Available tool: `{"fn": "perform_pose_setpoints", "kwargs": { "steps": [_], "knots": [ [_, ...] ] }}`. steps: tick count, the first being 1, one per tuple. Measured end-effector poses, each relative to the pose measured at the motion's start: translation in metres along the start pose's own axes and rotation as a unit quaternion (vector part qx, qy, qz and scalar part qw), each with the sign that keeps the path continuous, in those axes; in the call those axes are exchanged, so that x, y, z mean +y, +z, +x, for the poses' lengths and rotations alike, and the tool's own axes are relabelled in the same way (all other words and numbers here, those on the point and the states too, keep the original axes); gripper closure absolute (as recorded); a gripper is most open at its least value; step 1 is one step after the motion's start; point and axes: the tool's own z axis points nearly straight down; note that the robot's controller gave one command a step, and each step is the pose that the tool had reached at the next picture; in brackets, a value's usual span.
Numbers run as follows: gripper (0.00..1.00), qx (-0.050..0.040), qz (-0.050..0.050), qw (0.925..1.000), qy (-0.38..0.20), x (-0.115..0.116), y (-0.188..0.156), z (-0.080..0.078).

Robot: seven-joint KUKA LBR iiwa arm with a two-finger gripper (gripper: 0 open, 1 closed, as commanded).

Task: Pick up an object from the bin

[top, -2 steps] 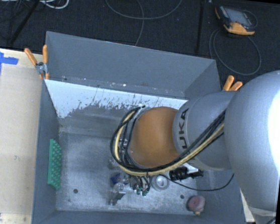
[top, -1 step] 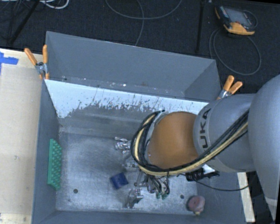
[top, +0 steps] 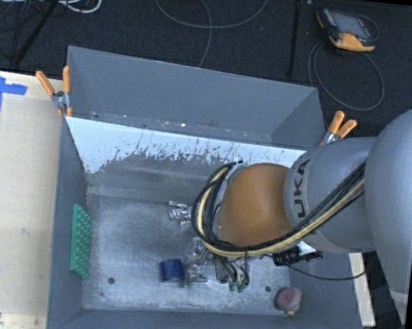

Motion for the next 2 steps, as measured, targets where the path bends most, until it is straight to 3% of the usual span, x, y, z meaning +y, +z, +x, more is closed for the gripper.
{"fn": "perform_pose_setpoints", "kwargs": {
  "steps": [1, 2],
  "knots": [
    [0.0, 0.0015, 0.0, 1.0, 0.001, -0.001, 0.002, 0.001],
    [0.0, 0.0007, 0.001, 0.9971, -0.076, 0.033, 0.003, -0.01]
  ]
}}
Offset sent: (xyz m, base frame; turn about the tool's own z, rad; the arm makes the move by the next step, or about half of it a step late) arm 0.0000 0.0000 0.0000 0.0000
